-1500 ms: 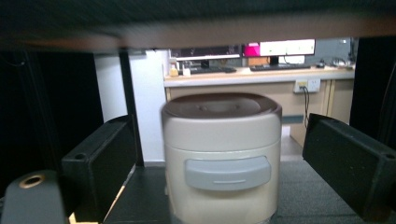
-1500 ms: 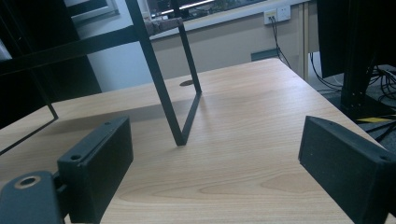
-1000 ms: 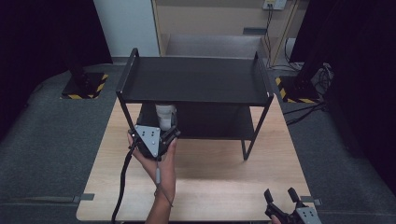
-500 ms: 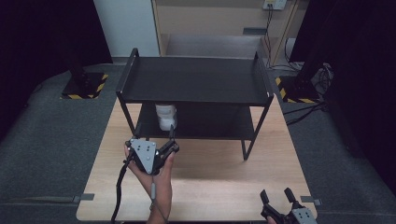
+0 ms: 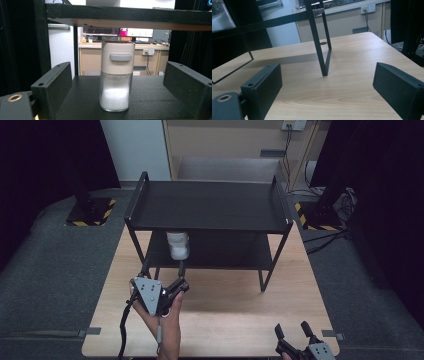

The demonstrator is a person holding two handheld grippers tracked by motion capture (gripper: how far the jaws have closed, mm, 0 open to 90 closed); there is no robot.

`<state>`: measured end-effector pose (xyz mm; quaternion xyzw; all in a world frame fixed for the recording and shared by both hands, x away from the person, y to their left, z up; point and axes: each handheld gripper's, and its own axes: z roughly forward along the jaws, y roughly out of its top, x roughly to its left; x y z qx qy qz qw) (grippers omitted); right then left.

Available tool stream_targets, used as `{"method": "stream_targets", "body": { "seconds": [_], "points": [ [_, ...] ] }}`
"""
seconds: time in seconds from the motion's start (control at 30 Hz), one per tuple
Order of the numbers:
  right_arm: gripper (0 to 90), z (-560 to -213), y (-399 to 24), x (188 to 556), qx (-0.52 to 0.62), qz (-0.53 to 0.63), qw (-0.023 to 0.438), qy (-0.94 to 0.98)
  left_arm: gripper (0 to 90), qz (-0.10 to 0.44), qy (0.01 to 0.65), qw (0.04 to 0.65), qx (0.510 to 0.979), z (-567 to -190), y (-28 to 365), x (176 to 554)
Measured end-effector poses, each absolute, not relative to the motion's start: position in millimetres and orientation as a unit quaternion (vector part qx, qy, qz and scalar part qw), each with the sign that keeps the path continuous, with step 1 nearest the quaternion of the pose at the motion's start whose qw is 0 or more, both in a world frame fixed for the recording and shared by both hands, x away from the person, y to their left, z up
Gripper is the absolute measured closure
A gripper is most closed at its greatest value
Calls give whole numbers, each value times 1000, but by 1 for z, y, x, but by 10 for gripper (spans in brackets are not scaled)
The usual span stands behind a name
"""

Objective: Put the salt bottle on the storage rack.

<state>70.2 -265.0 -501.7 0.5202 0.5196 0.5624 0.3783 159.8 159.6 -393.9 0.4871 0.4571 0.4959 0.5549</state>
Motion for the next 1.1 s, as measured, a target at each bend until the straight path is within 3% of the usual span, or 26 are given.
{"method": "stream_targets", "body": {
  "seconds": [1.1],
  "points": [
    [78,-505,-254,68,520,562,377,521,59,474,454,551,516,-422,187,138]
  ]
}}
